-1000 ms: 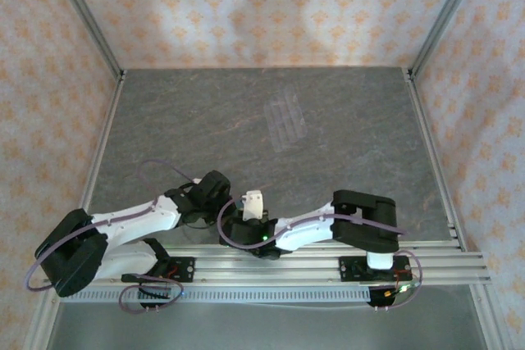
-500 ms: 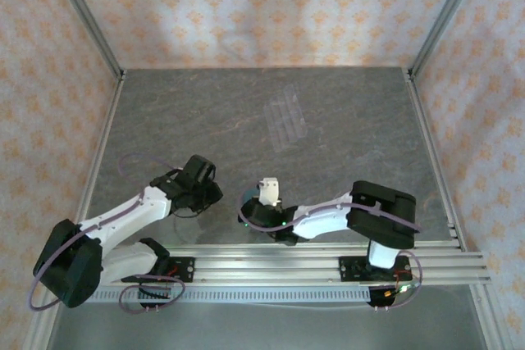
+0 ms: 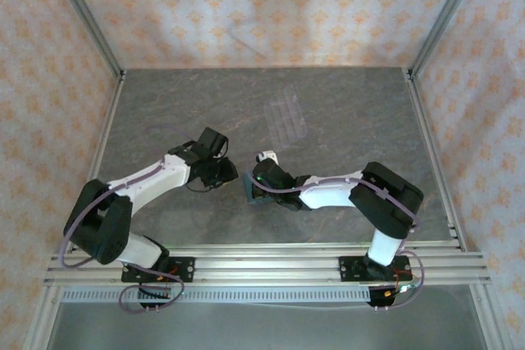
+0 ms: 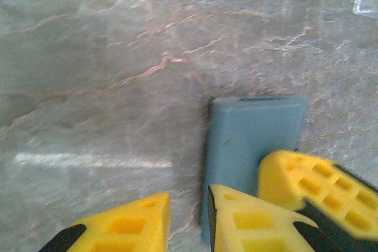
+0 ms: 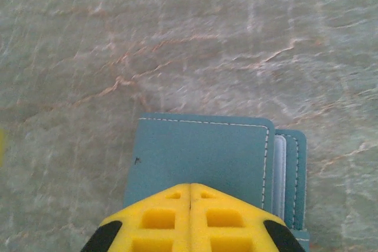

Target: Put the credit cards into the card holder

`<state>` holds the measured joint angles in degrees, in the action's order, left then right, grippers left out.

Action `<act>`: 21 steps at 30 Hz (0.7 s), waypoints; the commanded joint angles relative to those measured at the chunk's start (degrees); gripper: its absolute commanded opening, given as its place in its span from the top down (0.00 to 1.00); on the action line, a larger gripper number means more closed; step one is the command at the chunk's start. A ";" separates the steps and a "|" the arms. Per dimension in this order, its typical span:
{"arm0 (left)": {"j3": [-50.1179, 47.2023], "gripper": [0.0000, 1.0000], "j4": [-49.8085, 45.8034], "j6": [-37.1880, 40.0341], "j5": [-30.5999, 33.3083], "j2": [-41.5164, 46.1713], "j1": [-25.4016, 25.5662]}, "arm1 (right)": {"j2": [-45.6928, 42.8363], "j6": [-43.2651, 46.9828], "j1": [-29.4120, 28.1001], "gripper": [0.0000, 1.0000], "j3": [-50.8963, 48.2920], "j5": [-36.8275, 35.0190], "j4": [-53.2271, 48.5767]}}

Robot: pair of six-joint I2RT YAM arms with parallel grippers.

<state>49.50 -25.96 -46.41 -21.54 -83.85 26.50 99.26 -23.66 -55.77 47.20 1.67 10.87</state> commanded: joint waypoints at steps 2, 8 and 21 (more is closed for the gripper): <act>2.30 0.76 0.15 3.91 -1.93 -4.19 0.12 | -2.07 4.03 0.28 0.85 2.34 8.34 -11.72; 2.96 0.76 1.78 4.73 -2.45 -8.51 0.04 | -3.14 4.44 0.82 0.75 8.34 10.58 -21.49; 2.69 0.77 3.80 5.19 -5.02 -9.88 -1.55 | -2.73 5.04 1.31 0.82 19.58 9.23 -36.52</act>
<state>50.96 -22.90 -42.92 -25.32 -93.91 25.41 97.21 -19.31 -54.89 64.42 11.99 -19.11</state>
